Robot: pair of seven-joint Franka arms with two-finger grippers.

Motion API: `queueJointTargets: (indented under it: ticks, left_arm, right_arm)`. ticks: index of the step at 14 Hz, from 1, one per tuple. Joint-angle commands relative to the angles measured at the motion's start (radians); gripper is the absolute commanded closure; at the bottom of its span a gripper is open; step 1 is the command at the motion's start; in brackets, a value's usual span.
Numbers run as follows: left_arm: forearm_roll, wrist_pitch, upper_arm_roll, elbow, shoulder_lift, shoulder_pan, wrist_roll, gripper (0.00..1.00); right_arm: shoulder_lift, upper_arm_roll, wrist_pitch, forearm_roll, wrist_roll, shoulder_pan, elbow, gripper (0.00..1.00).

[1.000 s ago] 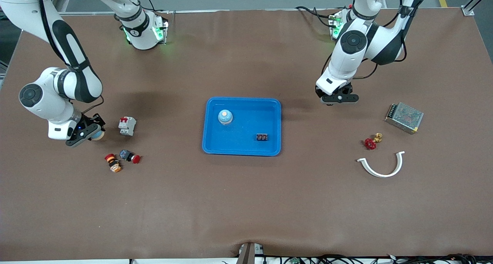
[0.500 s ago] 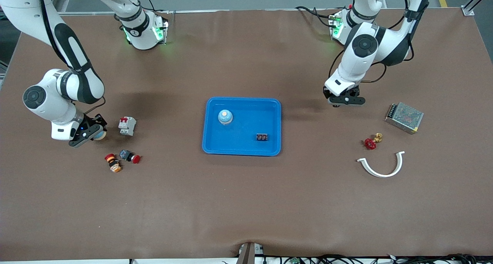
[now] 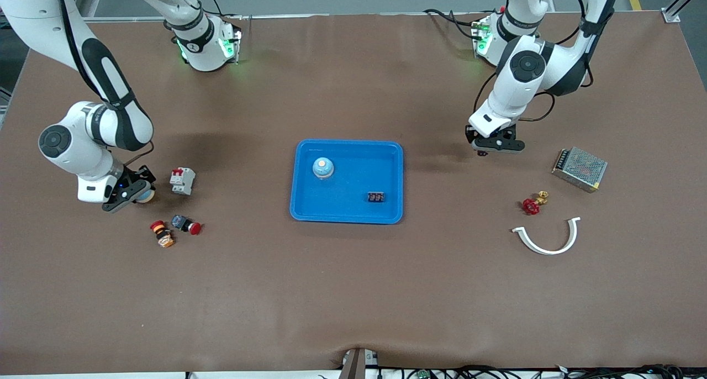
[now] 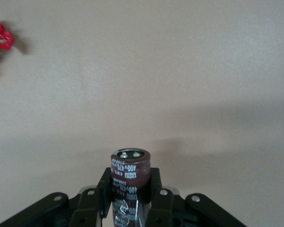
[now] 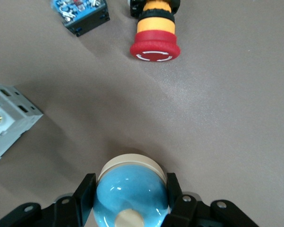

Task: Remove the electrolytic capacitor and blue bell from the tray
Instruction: 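Lower the bell beside the white breaker and open the right gripper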

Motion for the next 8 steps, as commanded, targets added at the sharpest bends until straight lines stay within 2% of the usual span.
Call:
queueJointTargets:
  ticks: [1, 2, 3, 4, 6, 8]
  left_arm:
    - [-0.026, 0.047, -0.012, 0.004, 0.040, 0.005, 0.023, 1.00]
    - [-0.024, 0.061, -0.013, 0.010, 0.055, 0.003, 0.022, 1.00]
    - [-0.024, 0.063, -0.013, 0.021, 0.071, 0.000, 0.020, 1.00]
    - [-0.024, 0.063, -0.015, 0.031, 0.086, -0.003, 0.015, 1.00]
    - [-0.026, 0.063, -0.036, 0.062, 0.132, -0.011, -0.004, 1.00]
    - [-0.026, 0.066, -0.056, 0.108, 0.187, -0.014, -0.041, 1.00]
  right_arm:
    - [0.013, 0.011, 0.030, 0.014, -0.020, -0.011, -0.008, 0.81]
    - [0.013, 0.011, 0.030, 0.014, -0.018, -0.011, -0.008, 0.70]
    - [0.013, 0.013, 0.030, 0.014, -0.015, -0.014, -0.006, 0.38]
    - [0.012, 0.013, 0.024, 0.014, -0.008, -0.012, -0.005, 0.00]
    - [-0.002, 0.013, 0.006, 0.015, -0.003, -0.011, 0.012, 0.00]
    - [-0.034, 0.014, -0.119, 0.015, -0.003, -0.014, 0.081, 0.00]
